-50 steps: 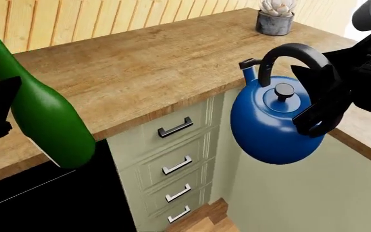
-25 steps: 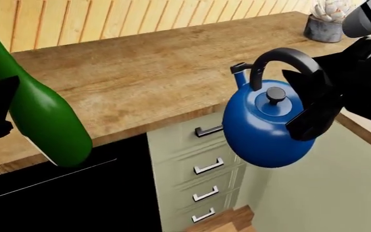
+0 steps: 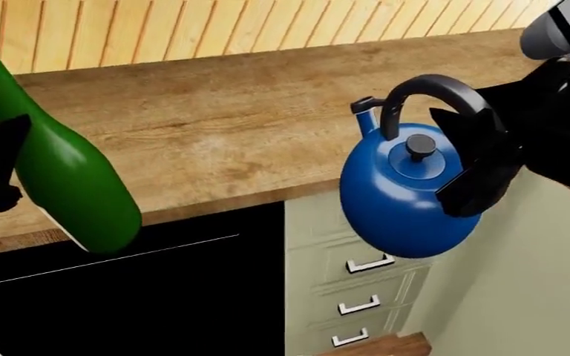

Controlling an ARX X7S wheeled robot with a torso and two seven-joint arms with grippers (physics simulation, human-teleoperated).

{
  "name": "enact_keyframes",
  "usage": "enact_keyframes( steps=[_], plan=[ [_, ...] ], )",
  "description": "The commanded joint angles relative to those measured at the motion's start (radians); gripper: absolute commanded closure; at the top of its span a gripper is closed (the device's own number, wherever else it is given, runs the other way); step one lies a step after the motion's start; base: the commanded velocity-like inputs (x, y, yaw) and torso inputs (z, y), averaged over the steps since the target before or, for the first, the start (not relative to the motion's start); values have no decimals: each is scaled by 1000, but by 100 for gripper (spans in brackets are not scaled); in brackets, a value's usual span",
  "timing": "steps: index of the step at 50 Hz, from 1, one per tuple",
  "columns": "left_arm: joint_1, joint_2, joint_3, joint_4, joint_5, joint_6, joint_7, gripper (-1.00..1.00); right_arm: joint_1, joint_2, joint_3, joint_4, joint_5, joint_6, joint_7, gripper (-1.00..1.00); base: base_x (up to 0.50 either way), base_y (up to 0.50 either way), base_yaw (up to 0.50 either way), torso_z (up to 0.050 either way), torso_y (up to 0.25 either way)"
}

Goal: Pick the kettle non electric and bottle and place them in the sink. Then turn on the water.

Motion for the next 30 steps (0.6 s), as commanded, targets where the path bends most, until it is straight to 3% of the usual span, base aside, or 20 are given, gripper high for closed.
enact_keyframes(
  steps=[1, 30],
  plan=[
    [-99, -1, -9, -8, 26, 27, 6, 100, 19, 2, 24, 1, -49, 1, 10, 100, 0, 0, 500, 0, 0],
    [-84, 1, -24, -2, 26, 30, 2, 100, 32, -3, 27, 9, -48, 15, 7, 100, 0, 0, 500, 1, 2]
  ],
)
